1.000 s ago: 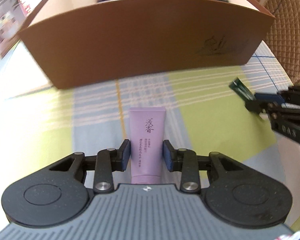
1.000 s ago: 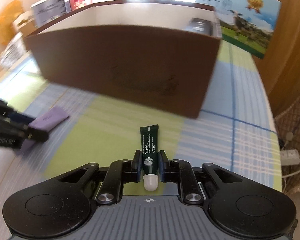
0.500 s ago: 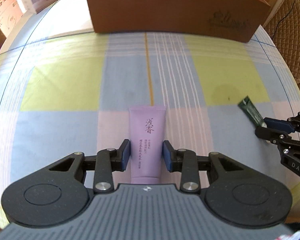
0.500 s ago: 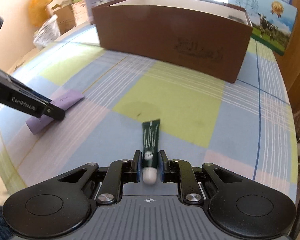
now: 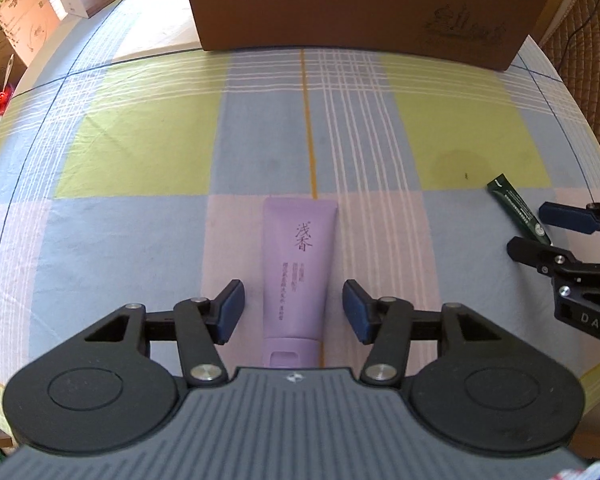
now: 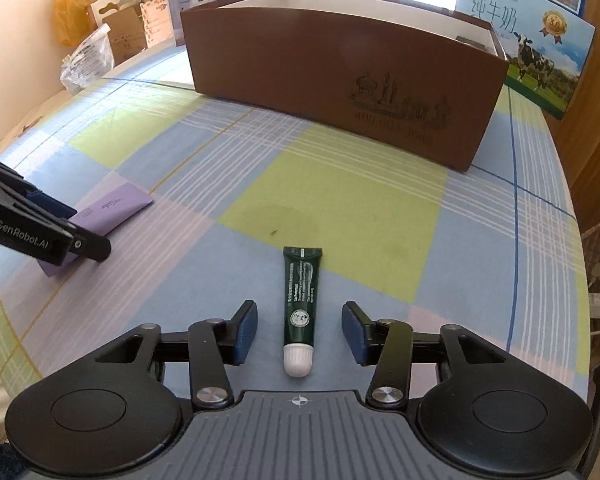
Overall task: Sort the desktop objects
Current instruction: 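Lift the lavender tube with the left tool while the right tool lifts the green tube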
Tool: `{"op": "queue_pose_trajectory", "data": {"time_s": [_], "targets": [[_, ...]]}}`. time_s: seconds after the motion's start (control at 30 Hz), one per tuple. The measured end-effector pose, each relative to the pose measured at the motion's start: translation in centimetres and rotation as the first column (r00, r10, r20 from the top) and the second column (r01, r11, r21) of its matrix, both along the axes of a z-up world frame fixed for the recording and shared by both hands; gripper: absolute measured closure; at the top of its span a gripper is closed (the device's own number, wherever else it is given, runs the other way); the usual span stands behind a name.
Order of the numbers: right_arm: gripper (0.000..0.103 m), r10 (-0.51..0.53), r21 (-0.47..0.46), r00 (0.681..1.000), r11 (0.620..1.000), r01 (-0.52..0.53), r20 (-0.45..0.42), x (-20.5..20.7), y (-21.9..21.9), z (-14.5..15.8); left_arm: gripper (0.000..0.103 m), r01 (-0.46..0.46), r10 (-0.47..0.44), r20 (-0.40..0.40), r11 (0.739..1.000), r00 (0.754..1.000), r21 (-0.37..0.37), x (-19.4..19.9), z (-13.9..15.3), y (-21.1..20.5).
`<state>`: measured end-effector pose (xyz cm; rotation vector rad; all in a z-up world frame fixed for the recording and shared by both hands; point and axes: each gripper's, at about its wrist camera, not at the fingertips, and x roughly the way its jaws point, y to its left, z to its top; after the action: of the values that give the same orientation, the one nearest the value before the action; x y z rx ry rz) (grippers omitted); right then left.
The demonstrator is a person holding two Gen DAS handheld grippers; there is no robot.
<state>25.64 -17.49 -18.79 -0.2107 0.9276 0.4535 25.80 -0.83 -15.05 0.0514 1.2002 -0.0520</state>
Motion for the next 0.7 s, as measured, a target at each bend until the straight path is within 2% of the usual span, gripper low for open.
{"op": "queue_pose_trajectory", "data": {"time_s": [0.1, 0.17, 0.3, 0.33, 0.37, 0.43, 0.7], "targets": [[0.058, -0.008, 0.001, 1.0, 1.0, 0.007, 0.003, 0.5, 0.1, -0.1, 0.059, 0.015, -0.015, 0.01, 1.0, 1.0, -0.006, 0.1, 0.1, 0.0], [0.058, -0.012, -0.003, 1.0, 1.0, 0.011, -0.007, 0.7, 0.2, 0.0, 0.074, 0.022, -0.022, 0.014, 1.0, 1.0, -0.011, 0.2, 0.2, 0.1], [0.059, -0.004, -0.009, 1.0, 1.0, 0.004, -0.012, 1.1, 0.3, 0.1, 0.074, 0.048, -0.048, 0.013, 0.999, 0.999, -0.017, 0.4, 0.3, 0.3], [0.066, -0.004, -0.01, 1.0, 1.0, 0.003, -0.014, 1.1, 0.4, 0.1, 0.074, 0.053, -0.053, 0.012, 0.998, 0.999, -0.019, 0.4, 0.3, 0.3], [0.078, 0.003, -0.009, 1.0, 1.0, -0.003, -0.012, 1.1, 0.4, 0.1, 0.074, 0.057, -0.057, 0.01, 0.998, 0.998, -0.023, 0.5, 0.3, 0.4], [0.088, 0.018, -0.015, 1.0, 1.0, -0.018, -0.012, 1.1, 0.7, 0.2, 0.074, 0.063, -0.062, 0.008, 0.998, 0.998, -0.032, 0.7, 0.3, 0.6], [0.089, -0.013, 0.005, 0.999, 1.0, 0.014, -0.037, 1.5, 0.9, 0.6, 0.074, 0.062, -0.062, 0.002, 0.997, 0.998, -0.047, 1.6, 0.5, 1.5]]}}
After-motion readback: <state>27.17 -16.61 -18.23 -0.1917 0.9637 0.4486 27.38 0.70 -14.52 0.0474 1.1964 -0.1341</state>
